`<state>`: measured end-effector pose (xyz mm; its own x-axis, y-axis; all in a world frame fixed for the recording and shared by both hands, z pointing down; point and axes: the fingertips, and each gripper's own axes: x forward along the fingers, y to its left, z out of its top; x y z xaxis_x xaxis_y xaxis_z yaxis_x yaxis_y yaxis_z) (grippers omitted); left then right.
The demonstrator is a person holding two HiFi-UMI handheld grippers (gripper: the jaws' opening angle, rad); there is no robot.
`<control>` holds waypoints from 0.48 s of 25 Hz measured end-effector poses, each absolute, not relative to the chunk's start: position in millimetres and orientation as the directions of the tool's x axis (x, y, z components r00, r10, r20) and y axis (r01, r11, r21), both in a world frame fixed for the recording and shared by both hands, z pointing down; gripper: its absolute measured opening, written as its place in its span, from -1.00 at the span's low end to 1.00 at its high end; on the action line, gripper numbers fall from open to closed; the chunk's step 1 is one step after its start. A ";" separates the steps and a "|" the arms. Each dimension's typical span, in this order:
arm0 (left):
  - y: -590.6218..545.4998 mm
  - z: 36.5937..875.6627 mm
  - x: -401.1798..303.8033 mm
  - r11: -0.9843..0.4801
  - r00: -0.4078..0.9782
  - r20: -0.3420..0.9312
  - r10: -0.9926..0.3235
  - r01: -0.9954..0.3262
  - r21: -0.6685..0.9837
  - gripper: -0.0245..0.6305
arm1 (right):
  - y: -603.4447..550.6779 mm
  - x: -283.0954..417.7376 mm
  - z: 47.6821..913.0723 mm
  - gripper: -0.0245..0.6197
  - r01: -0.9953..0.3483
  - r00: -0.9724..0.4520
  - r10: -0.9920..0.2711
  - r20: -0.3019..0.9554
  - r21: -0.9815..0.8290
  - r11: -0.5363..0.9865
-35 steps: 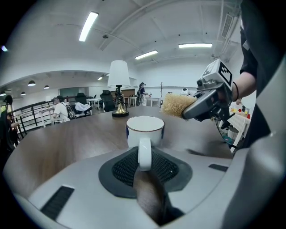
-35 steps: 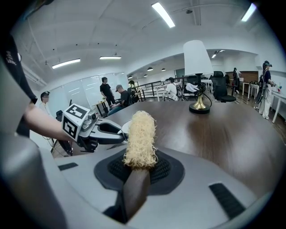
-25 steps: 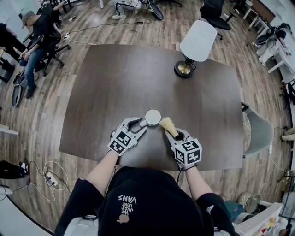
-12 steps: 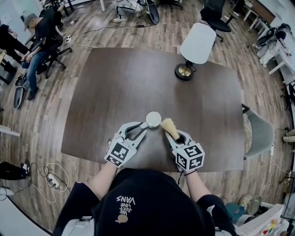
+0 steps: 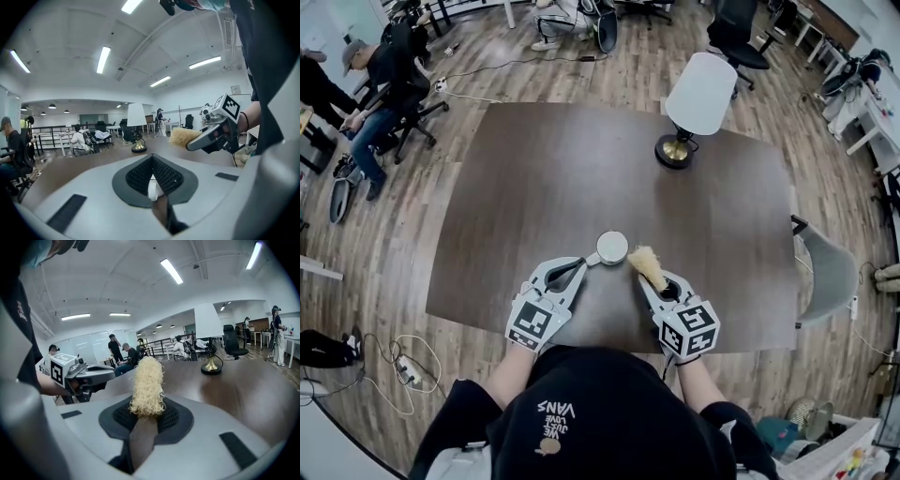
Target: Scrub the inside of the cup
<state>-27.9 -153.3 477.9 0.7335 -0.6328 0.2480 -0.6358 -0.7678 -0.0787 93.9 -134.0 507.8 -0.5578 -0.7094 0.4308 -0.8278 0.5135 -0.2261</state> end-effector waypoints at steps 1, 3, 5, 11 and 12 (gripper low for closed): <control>-153.5 477.8 -28.7 -0.768 0.733 0.249 -0.633 -0.636 -0.079 -0.89 | -134.4 93.5 506.2 -0.69 -0.828 -0.558 -0.712 0.426 -0.226 0.514; -153.3 478.2 -29.1 -0.769 0.733 0.252 -0.632 -0.635 -0.079 -0.89 | -134.7 92.3 503.4 -0.69 -0.827 -0.559 -0.715 0.419 -0.227 0.514; -152.0 478.2 -28.3 -0.771 0.735 0.253 -0.629 -0.632 -0.080 -0.89 | -134.3 90.6 501.0 -0.69 -0.825 -0.563 -0.715 0.413 -0.228 0.518; -149.4 480.1 -24.0 -0.775 0.737 0.262 -0.623 -0.627 -0.079 -0.89 | -134.5 89.3 498.2 -0.69 -0.820 -0.569 -0.714 0.407 -0.223 0.527; -149.6 480.4 -23.8 -0.774 0.736 0.262 -0.624 -0.629 -0.076 -0.89 | -134.7 89.2 498.7 -0.69 -0.820 -0.569 -0.714 0.409 -0.221 0.527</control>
